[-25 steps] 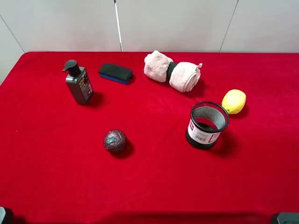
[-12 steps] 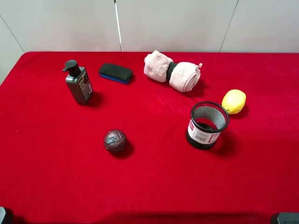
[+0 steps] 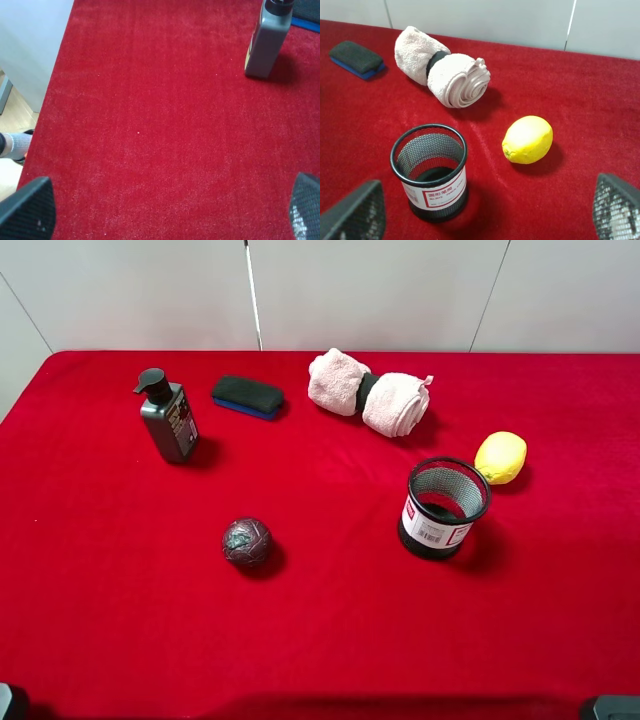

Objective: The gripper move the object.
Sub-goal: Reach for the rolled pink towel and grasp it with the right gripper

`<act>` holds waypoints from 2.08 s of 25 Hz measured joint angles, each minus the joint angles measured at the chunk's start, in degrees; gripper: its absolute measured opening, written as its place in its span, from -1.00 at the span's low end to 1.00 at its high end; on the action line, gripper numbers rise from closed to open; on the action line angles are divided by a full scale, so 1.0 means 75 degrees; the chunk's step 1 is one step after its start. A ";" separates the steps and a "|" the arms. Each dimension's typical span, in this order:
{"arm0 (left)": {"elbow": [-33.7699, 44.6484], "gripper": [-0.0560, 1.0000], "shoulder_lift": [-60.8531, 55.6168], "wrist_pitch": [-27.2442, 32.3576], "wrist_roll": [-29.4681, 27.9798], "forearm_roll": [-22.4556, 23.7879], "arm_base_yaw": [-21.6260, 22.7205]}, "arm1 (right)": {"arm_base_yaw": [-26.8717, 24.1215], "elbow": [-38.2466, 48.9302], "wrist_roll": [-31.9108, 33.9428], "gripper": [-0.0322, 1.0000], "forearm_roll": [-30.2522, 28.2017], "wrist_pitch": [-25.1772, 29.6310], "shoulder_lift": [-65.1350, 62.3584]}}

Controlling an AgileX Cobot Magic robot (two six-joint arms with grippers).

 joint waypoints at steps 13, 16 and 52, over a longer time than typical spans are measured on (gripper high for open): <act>0.0000 0.85 0.0000 0.0000 0.0000 0.0000 0.0000 | 0.0000 0.0000 0.0000 0.28 0.0000 0.0000 0.0000; 0.0000 0.85 0.0000 0.0000 0.0000 0.0000 0.0000 | 0.0000 0.0000 0.0000 0.28 0.0000 0.0000 0.0000; 0.0000 0.85 0.0000 0.0000 0.0000 0.0000 0.0000 | 0.0000 -0.1218 0.0029 0.28 -0.0198 -0.1315 0.4072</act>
